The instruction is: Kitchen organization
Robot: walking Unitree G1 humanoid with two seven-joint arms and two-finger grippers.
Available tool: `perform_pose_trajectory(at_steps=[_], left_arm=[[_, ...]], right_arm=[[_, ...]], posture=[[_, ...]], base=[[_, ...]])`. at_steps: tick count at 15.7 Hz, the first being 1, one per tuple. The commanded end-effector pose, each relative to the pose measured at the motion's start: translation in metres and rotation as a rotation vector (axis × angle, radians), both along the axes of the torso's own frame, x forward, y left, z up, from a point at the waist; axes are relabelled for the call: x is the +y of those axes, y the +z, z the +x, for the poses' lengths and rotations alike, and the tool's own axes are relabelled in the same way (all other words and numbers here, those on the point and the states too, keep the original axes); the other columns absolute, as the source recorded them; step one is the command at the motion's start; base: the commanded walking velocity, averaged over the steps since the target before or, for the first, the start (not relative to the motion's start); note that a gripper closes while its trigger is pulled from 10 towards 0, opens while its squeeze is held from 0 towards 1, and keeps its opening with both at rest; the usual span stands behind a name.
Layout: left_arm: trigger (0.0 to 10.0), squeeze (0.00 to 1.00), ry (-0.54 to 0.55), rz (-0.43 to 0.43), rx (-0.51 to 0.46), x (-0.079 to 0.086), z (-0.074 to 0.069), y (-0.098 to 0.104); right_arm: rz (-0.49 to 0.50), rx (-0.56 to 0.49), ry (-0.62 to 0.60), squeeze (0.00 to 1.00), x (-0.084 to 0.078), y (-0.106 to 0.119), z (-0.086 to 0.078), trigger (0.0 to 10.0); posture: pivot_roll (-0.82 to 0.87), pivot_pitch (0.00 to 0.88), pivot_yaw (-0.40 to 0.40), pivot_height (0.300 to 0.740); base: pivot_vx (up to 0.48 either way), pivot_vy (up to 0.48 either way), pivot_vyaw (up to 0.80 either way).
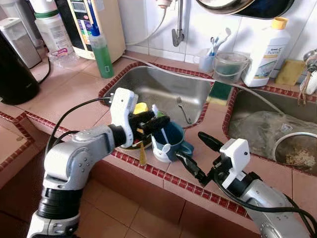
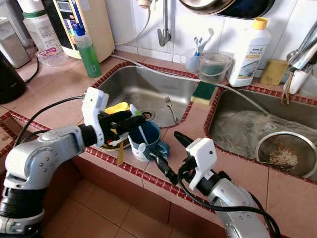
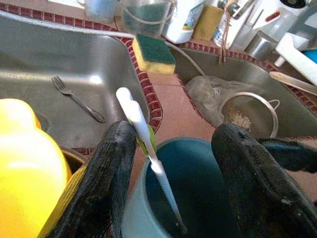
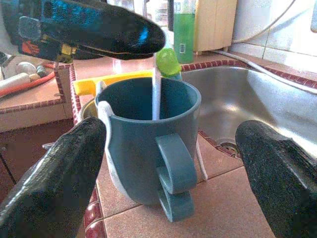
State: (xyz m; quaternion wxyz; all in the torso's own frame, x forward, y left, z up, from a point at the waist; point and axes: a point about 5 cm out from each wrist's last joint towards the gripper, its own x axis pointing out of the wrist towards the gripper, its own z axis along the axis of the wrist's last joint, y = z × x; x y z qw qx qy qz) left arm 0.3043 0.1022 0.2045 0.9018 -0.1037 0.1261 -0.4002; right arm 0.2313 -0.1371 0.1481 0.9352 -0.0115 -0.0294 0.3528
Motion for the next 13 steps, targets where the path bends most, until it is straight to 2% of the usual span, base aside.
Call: perform_pose_trajectory(at_steps=[1,6,11,13], left_arm=[[10.0,0.00,0.012,0.023,-0.016,0.000,0.002,0.003],[10.0,0.00,0.070,0.054,-0.013,0.006,0.007,0.001],[10.0,0.00,0.142,0.088,-0.030,-0.001,0.010,-0.002],[10.0,0.00,0.148,0.074,-0.024,-0.005,0.011,-0.002]], right_arm=[[-0.004,0.001,-0.004,0.00,0.001,-0.001,0.000,10.0],[-0.003,0.002,-0.008,0.00,0.001,-0.001,0.000,10.0],[-0.005,0.002,-0.003,0.00,0.001,-0.001,0.000,10.0],[-0.006,0.004,-0.003,0.00,0.001,-0.001,0.000,10.0]], posture=[[-0.16,0.056,0.092,0.740],[-0.16,0.059,0.090,0.740],[-0.16,0.065,0.083,0.740],[-0.16,0.067,0.081,0.740]], base=[[0.000,0.000,0.00],[0.000,0.000,0.00],[0.000,0.000,0.00],[0.000,0.000,0.00]])
